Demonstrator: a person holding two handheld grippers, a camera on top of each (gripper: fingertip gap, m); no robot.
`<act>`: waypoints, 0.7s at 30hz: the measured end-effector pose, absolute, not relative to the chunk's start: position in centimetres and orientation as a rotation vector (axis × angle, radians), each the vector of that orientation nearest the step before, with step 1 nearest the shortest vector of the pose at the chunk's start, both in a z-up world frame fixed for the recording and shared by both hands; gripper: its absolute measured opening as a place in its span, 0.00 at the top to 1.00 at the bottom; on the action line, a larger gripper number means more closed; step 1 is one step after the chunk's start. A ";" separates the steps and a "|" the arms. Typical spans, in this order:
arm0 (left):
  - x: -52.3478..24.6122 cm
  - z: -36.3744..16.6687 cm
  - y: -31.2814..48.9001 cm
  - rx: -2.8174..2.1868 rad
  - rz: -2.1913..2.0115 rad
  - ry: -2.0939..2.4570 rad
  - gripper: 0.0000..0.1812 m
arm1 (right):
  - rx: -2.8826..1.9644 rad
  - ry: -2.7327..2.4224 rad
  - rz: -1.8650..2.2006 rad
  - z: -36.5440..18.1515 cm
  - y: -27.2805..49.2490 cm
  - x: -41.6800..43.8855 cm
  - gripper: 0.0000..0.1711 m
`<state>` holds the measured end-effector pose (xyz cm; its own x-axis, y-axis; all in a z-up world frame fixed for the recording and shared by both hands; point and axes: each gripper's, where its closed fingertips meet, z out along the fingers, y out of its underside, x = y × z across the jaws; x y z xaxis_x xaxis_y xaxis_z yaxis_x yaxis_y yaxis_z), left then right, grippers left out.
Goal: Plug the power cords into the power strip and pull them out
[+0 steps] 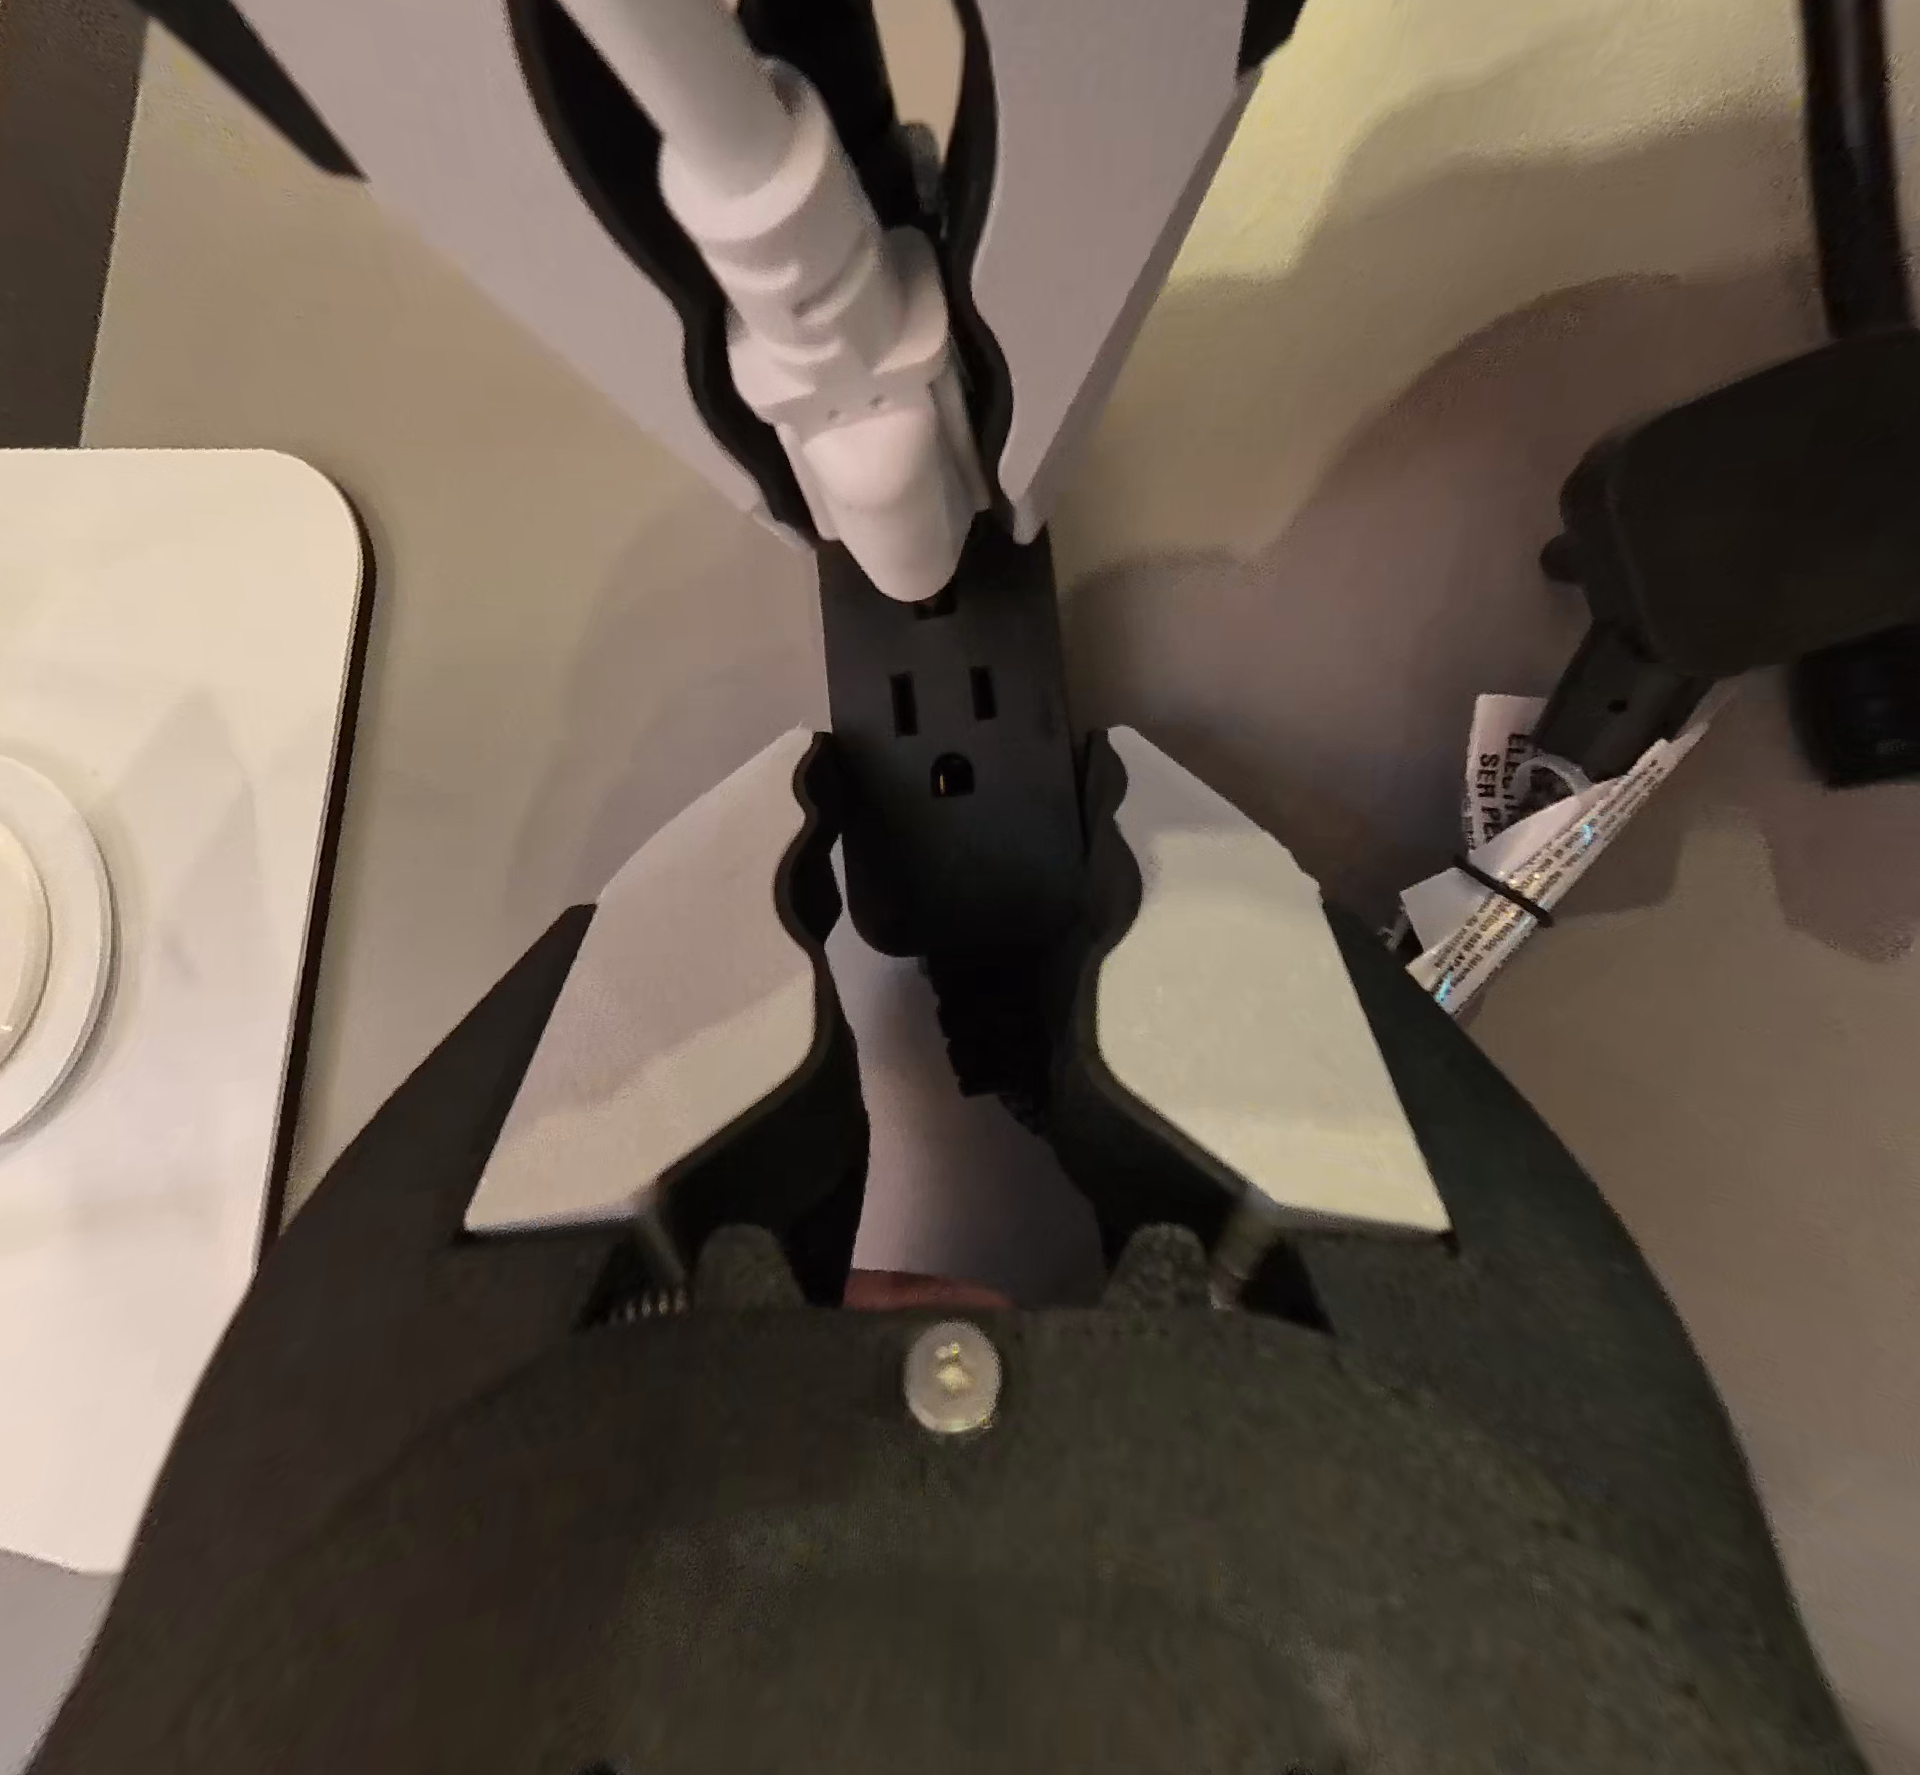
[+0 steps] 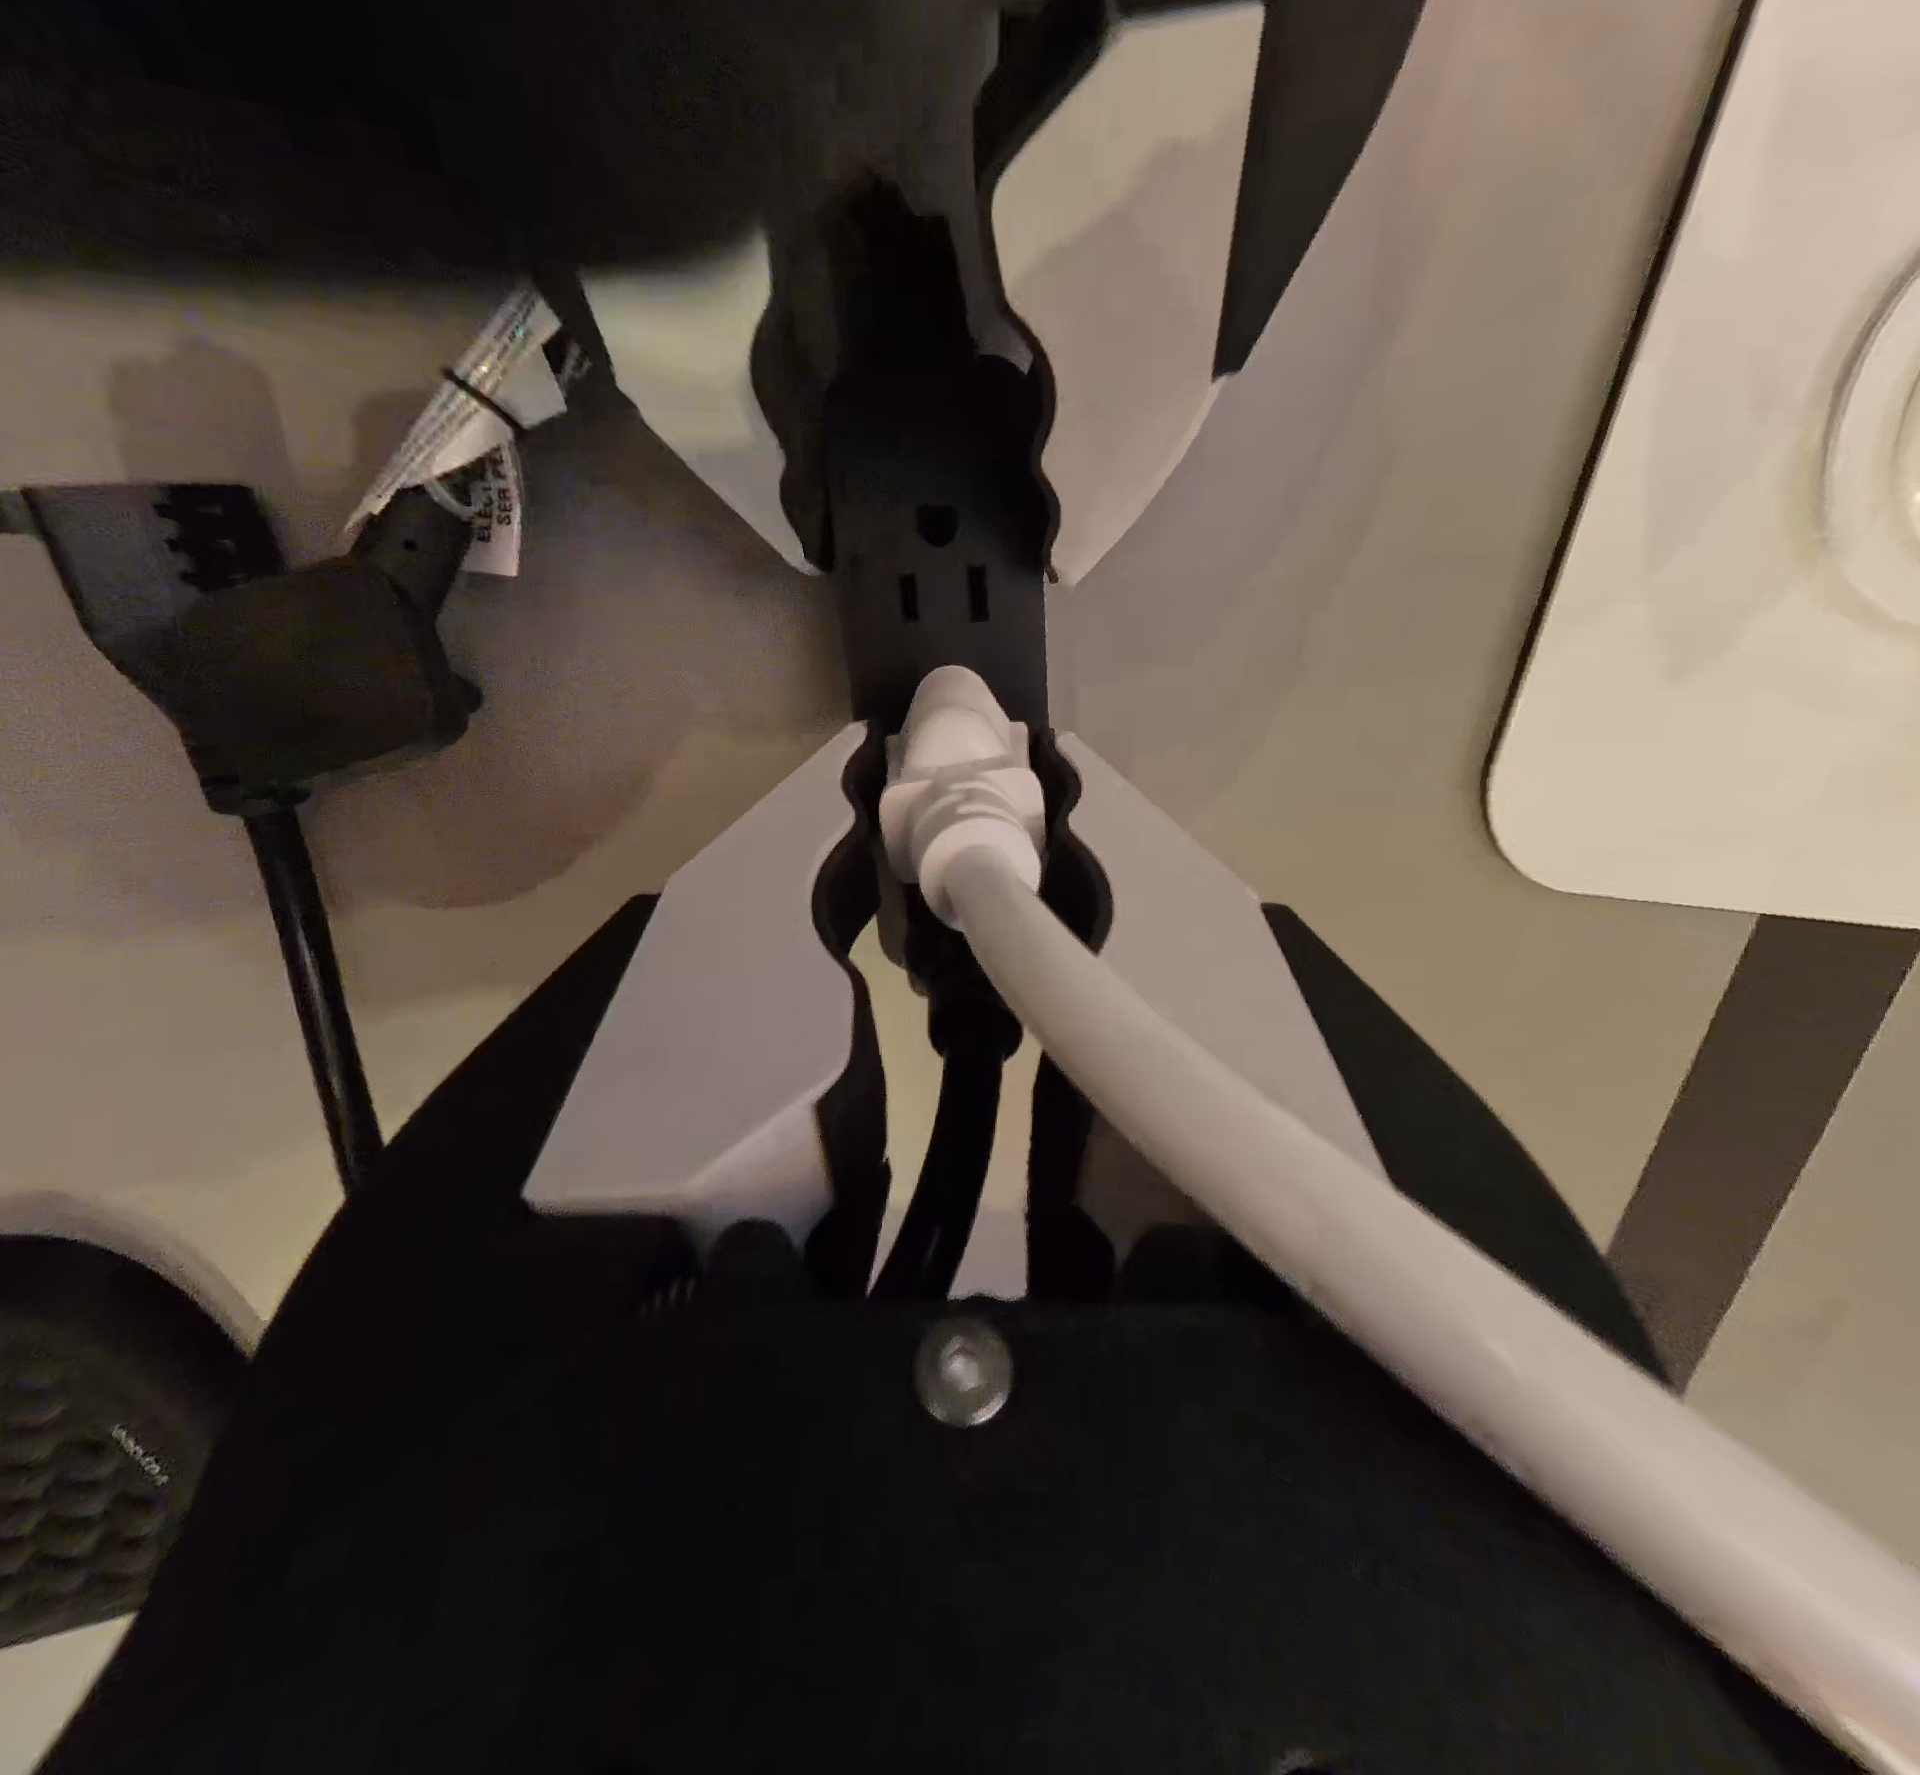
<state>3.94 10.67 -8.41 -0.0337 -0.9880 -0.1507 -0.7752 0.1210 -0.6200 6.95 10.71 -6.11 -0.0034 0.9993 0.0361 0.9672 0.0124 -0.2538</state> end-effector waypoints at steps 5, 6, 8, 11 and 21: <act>4.1 -8.4 10.4 -1.692 -0.532 1.856 0.74 | -2.034 -2.052 0.212 -6.2 10.4 7.1 0.85; 4.2 -8.4 10.4 -1.692 -0.534 1.856 0.74 | -2.038 -2.046 0.213 -6.3 10.4 7.1 0.86; 4.2 -8.4 10.4 -1.693 -0.540 1.852 0.74 | -2.034 -2.051 0.214 -6.3 10.4 7.1 0.86; 4.2 -8.4 10.4 -1.692 -0.543 1.848 0.74 | -2.033 -2.065 0.227 -6.3 10.3 7.1 0.86; 4.3 -8.3 10.4 -1.684 -0.538 1.852 0.74 | -2.033 -2.054 0.224 -6.3 10.4 7.1 0.85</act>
